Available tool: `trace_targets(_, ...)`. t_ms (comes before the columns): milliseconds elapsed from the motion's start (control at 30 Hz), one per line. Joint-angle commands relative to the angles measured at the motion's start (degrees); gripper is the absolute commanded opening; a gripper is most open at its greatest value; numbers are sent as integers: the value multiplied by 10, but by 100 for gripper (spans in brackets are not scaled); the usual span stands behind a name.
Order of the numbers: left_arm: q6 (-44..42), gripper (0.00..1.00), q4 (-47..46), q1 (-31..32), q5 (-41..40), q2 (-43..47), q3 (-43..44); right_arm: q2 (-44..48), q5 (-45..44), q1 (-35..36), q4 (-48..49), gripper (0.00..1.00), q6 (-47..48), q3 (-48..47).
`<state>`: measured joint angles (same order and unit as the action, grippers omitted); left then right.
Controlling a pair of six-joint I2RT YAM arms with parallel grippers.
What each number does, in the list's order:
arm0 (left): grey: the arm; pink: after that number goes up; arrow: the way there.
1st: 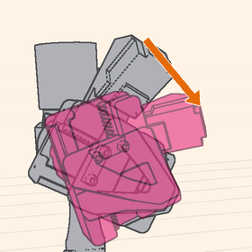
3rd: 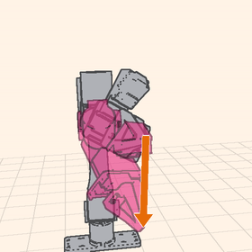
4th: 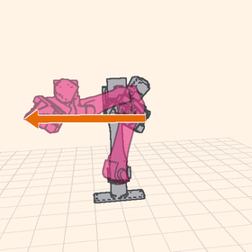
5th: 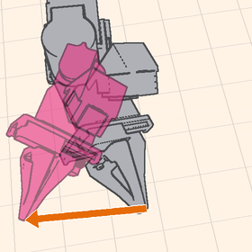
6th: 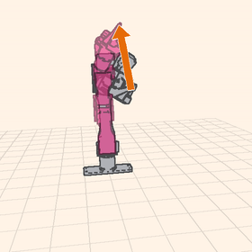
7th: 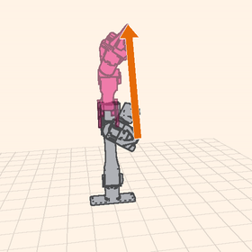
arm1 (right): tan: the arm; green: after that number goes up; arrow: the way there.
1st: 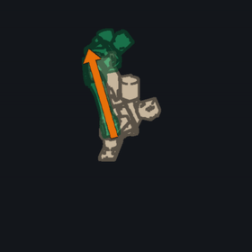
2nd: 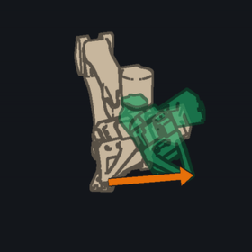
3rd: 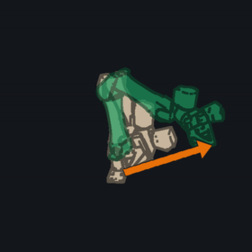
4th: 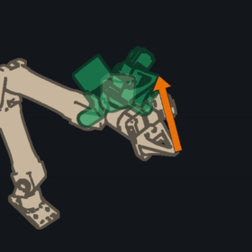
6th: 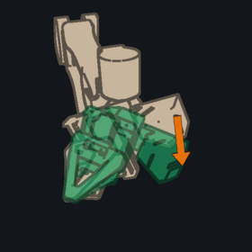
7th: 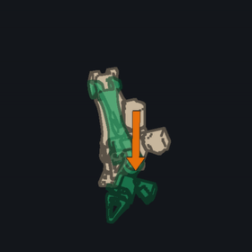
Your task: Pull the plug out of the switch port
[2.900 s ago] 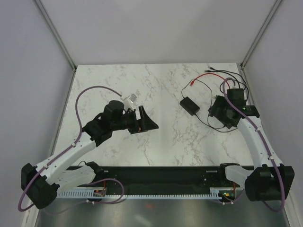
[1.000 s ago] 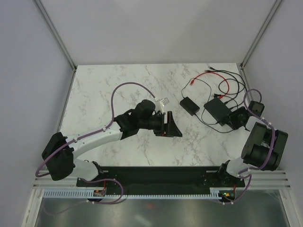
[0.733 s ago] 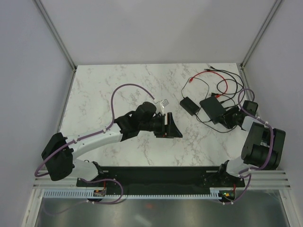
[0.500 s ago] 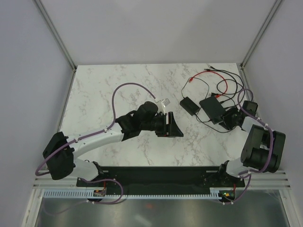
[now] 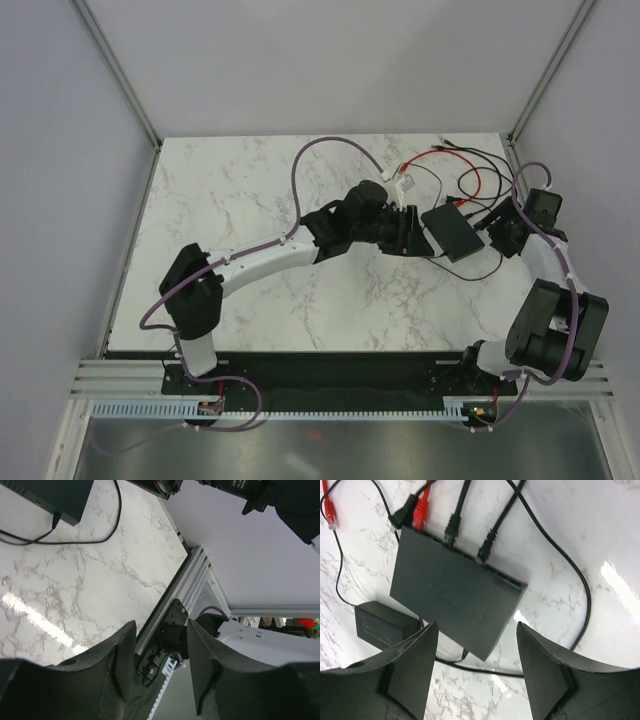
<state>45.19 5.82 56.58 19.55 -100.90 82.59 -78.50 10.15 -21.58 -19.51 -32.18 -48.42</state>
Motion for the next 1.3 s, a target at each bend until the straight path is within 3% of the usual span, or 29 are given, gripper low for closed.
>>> trace_targets(0, -64, 51, -11, 17, -20, -72, 87, -46, 9, 0, 28, 72, 31, -37)
trace_targets(133, -112, 49, -11, 21, -78, -152, 154, -85, 54, 7, 54, 70, 26, -44)
trace_targets(300, -156, 49, -11, 25, -140, -216, 201, -63, 55, 21, 52, 67, 40, -28)
trace_targets(433, -236, 50, -18, 34, -225, -255, 224, -43, 48, 23, 47, 65, 39, -18)
trace_targets(567, -316, 49, -42, 47, -257, -303, 252, -55, 61, 23, 43, 63, 38, -31)
trace_targets(767, -369, 40, -40, 54, -228, -352, 315, -88, 86, 26, 47, 61, 28, -47)
trace_targets(1267, -383, 43, 31, 54, -239, -424, 388, -93, 121, 37, 76, 59, 5, -32)
